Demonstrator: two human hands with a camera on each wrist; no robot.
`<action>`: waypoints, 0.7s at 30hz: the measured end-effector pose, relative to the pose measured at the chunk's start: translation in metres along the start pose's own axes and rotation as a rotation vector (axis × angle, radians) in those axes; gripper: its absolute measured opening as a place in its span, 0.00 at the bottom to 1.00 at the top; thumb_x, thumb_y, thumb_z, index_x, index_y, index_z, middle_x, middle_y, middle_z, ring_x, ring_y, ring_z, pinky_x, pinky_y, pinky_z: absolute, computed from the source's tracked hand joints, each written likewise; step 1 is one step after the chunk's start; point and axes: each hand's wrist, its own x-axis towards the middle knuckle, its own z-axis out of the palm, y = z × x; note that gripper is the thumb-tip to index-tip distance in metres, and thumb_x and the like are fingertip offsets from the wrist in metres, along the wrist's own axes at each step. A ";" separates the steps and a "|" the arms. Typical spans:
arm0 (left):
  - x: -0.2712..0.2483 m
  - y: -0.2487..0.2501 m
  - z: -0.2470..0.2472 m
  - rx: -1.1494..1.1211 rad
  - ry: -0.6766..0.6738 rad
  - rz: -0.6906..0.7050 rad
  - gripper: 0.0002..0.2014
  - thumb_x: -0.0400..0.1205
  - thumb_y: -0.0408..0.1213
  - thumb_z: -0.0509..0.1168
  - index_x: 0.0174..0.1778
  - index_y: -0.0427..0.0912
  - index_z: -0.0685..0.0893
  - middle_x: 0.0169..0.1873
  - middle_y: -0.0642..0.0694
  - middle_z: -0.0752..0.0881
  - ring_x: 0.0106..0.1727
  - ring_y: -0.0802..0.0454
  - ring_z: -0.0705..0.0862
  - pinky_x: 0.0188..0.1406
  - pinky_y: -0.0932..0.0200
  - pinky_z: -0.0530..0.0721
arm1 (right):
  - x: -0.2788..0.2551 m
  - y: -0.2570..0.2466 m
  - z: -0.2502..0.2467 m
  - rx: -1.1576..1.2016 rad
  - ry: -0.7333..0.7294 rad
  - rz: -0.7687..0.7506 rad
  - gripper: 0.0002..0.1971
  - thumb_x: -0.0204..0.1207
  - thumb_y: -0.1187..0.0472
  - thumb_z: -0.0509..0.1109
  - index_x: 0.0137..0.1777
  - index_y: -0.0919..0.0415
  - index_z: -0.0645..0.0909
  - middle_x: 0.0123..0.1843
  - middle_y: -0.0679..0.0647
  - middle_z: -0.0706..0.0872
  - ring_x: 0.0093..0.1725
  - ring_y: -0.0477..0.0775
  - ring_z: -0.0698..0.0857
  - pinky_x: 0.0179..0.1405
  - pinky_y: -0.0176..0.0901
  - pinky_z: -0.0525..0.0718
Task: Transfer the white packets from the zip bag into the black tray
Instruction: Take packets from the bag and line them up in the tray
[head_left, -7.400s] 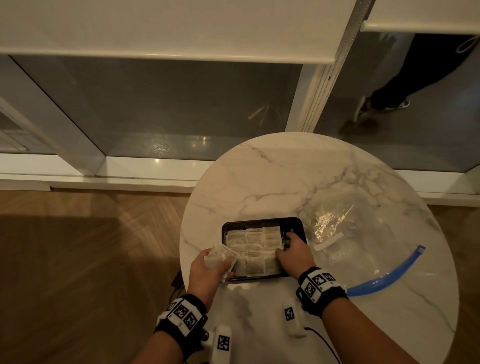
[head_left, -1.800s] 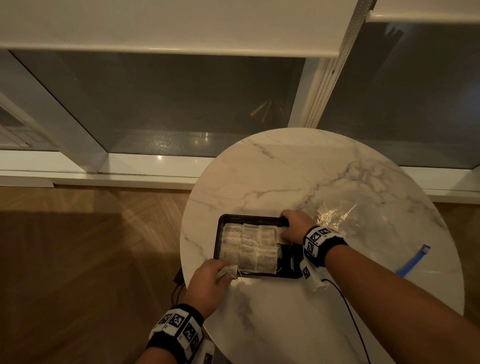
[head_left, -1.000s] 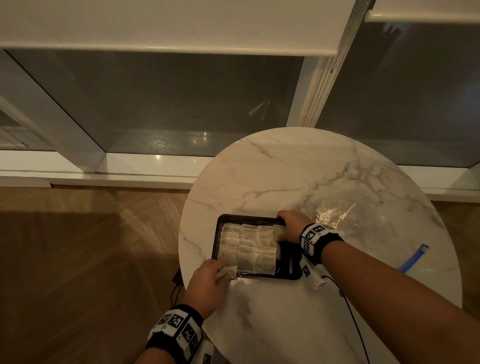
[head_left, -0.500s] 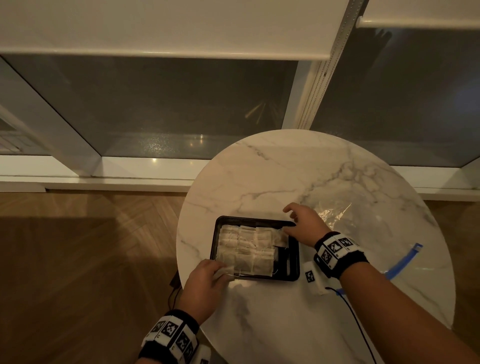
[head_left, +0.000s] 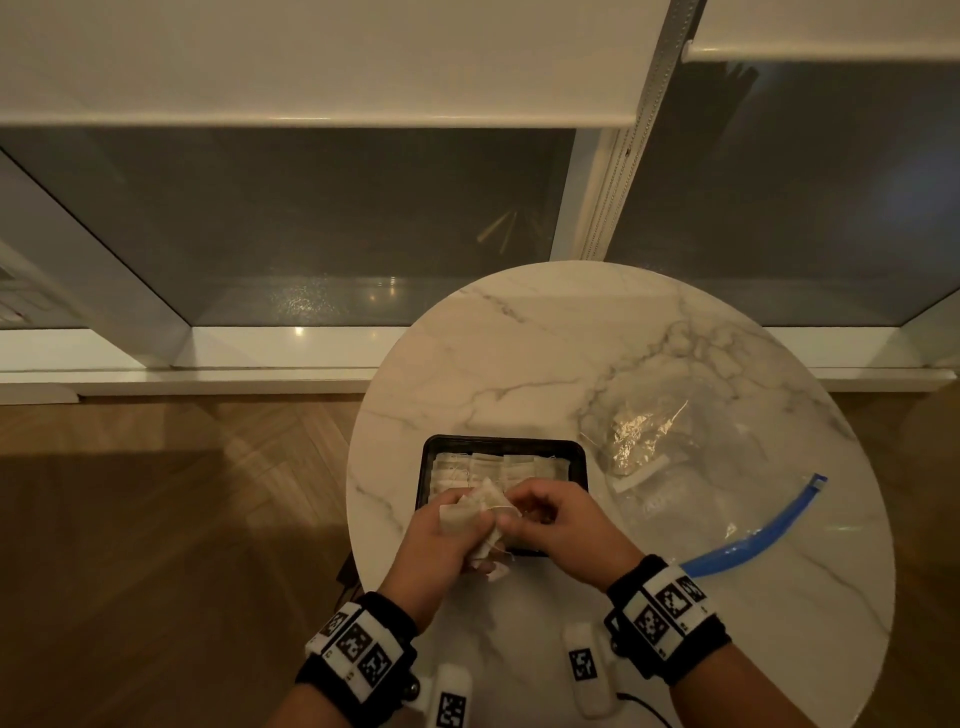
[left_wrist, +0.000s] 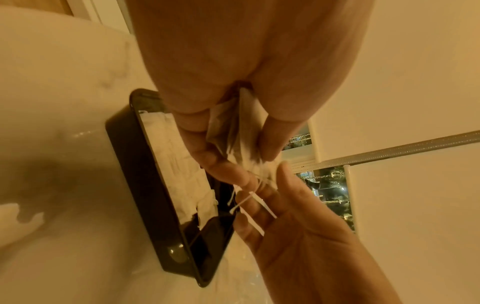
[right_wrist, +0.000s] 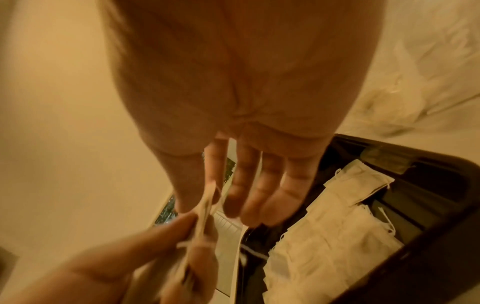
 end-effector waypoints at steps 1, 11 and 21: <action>0.001 0.000 0.003 -0.028 -0.006 -0.006 0.10 0.87 0.31 0.65 0.64 0.36 0.82 0.52 0.28 0.89 0.46 0.38 0.89 0.41 0.48 0.87 | 0.000 0.001 0.002 0.028 0.018 -0.013 0.06 0.76 0.63 0.78 0.51 0.60 0.88 0.43 0.55 0.91 0.39 0.46 0.90 0.41 0.38 0.87; 0.001 -0.004 0.000 -0.031 0.028 0.008 0.09 0.86 0.32 0.66 0.61 0.36 0.83 0.48 0.35 0.91 0.43 0.45 0.91 0.38 0.52 0.89 | 0.003 0.013 -0.003 0.020 0.156 -0.047 0.04 0.76 0.56 0.77 0.47 0.56 0.89 0.42 0.57 0.90 0.43 0.63 0.88 0.45 0.57 0.90; 0.003 -0.012 -0.013 0.019 0.088 0.001 0.07 0.86 0.31 0.66 0.58 0.39 0.86 0.47 0.36 0.91 0.42 0.44 0.91 0.41 0.49 0.91 | 0.005 0.016 -0.020 0.144 0.291 0.037 0.01 0.78 0.66 0.75 0.45 0.63 0.87 0.42 0.61 0.91 0.39 0.54 0.88 0.40 0.44 0.88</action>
